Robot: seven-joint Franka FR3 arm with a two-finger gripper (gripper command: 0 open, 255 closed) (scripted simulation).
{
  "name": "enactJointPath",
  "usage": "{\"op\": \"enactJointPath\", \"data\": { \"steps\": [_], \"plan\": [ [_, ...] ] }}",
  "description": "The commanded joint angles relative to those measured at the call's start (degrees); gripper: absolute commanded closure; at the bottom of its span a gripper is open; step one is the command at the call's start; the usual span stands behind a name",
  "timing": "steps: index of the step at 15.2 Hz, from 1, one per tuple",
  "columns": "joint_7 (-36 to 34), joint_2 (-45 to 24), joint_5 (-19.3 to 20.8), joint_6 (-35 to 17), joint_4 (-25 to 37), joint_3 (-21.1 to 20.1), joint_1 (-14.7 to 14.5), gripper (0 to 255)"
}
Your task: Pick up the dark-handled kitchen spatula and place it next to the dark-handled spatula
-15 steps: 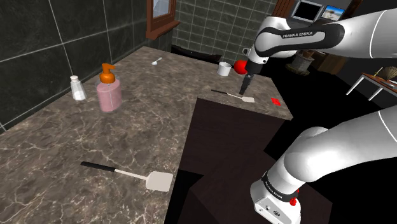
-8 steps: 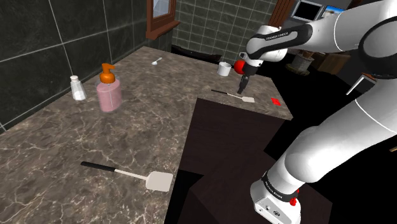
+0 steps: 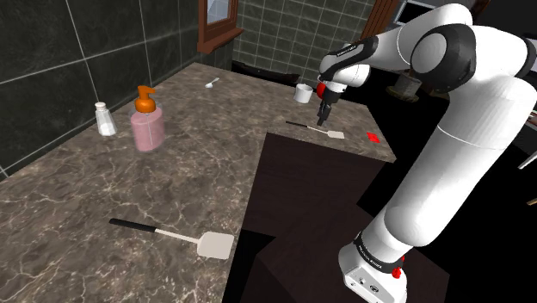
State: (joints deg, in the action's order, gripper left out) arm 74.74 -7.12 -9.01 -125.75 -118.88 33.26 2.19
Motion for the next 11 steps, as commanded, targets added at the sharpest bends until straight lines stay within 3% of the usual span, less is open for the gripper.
{"op": "enactJointPath", "data": {
  "steps": [1, 7, 11],
  "plan": [
    [2.0, -2.4, -1.8, -0.5, 1.4, -0.2, 0.6, 0],
    [3.8, -5.6, -4.5, -4.7, -0.3, -1.1, 1.1, 0],
    [3.8, -5.6, -4.5, -4.7, -0.3, -1.1, 1.1, 0]
  ]
}}
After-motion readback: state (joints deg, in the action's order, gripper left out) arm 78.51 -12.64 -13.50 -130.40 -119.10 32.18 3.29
